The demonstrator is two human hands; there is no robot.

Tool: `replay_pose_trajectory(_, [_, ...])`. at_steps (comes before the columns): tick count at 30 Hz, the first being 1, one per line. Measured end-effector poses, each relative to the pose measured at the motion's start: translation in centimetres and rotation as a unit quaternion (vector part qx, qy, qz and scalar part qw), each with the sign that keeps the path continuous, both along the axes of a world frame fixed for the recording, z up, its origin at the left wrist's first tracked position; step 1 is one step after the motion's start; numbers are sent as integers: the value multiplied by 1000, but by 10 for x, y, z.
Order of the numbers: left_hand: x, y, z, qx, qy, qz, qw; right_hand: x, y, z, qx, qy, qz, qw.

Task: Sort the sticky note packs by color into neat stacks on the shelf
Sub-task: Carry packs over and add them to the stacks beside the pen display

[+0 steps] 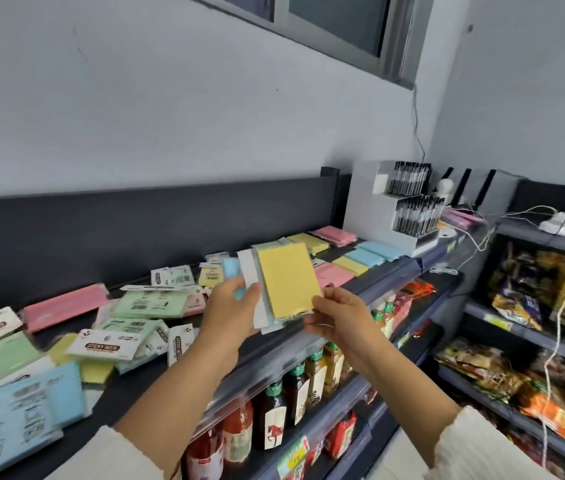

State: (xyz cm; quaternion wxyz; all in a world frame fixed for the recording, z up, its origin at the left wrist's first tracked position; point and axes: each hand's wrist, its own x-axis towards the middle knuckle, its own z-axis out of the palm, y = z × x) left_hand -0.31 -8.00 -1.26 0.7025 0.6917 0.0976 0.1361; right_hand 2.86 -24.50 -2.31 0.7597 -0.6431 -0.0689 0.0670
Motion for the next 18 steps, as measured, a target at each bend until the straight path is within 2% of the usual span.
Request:
replay_pose_trajectory(2, [12,-11,6,-42,6,-13,999,15,-18,-1,3,4,-24,1000])
replay_pose_trajectory(11, [115,-79,10,-80,-4,50,996,139,-106,-8,-54,15,-58,997])
replay_pose_trajectory(18, [194,-119,28,-40,-19,125,991,257,-135,9,-106,16,-7,994])
